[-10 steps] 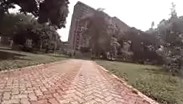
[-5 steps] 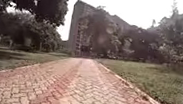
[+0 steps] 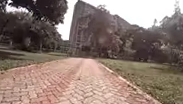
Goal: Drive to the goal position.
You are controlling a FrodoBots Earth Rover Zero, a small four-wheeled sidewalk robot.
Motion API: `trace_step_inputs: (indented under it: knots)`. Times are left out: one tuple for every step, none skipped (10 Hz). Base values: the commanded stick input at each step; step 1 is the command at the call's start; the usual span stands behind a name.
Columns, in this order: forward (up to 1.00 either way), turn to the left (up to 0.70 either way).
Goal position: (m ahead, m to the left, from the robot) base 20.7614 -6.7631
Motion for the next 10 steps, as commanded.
trace_step_inputs:
  knots:
    - [0.7,0.0]
    - [0.7,0.0]
    - [0.7,0.0]
    - [0.7,0.0]
    - [0.7,0.0]
    - [0.7,0.0]
    - [0.7,0.0]
    - [0.7,0.0]
    - [0.7,0.0]
    - [0.7,0.0]
